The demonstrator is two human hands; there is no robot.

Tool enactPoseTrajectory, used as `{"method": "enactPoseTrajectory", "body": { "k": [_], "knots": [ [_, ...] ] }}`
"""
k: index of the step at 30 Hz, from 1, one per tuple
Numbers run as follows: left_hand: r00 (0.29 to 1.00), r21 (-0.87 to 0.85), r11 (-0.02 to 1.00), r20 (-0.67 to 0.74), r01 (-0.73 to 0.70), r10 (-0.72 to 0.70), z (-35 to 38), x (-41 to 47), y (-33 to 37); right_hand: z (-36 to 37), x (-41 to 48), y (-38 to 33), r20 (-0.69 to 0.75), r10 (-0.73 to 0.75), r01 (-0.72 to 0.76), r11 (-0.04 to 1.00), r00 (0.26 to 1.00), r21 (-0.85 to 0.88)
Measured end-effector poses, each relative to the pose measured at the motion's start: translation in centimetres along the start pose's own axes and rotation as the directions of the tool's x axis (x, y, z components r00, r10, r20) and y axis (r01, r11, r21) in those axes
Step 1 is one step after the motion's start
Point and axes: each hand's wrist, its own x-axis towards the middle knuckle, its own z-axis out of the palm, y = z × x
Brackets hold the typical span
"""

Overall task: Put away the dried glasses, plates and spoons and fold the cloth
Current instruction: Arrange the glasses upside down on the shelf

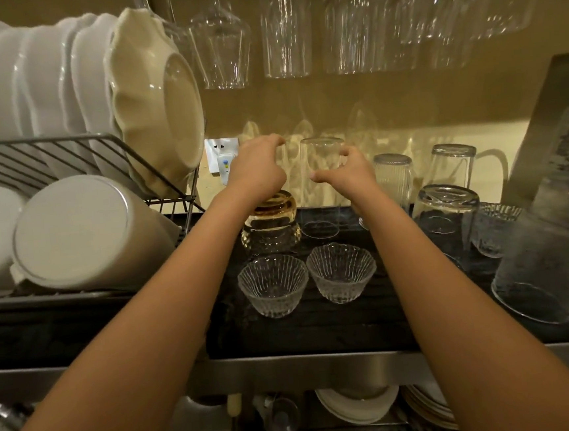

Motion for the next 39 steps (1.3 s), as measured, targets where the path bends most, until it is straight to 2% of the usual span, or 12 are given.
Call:
{"method": "enactPoseTrajectory", "body": {
  "k": [11,18,30,35,39],
  "knots": [
    [1.0,-0.096,0.995,-0.006,0.014,-0.015,-2.0,-3.6,3.3,-3.3,-5.2,-2.5,-0.019,0.02,-0.022,0.996,1.0,-0.086],
    [1.0,-0.266,0.964,-0.025,0.006,-0.014,-3.1,-7.8,5.6,-5.3,-9.9,-3.7,-0.086,-0.062,0.058,0.997,0.994,-0.054],
    [0.995,-0.286,0.955,-0.023,0.083,-0.094,-3.4,-16.2,7.5,-7.3,-18.4,-3.2,-0.016,-0.095,0.096,0.994,0.995,0.044],
    [0.986,-0.302,0.943,-0.042,0.141,-0.161,-3.1,-20.3,8.1,-8.0,-22.0,-1.5,0.055,-0.09,0.089,0.996,0.994,0.027],
    [0.975,-0.269,0.937,0.025,0.221,-0.223,-2.7,-24.7,8.8,-8.3,-26.0,0.7,0.152,-0.072,0.071,0.997,0.986,0.013]
  ]
}}
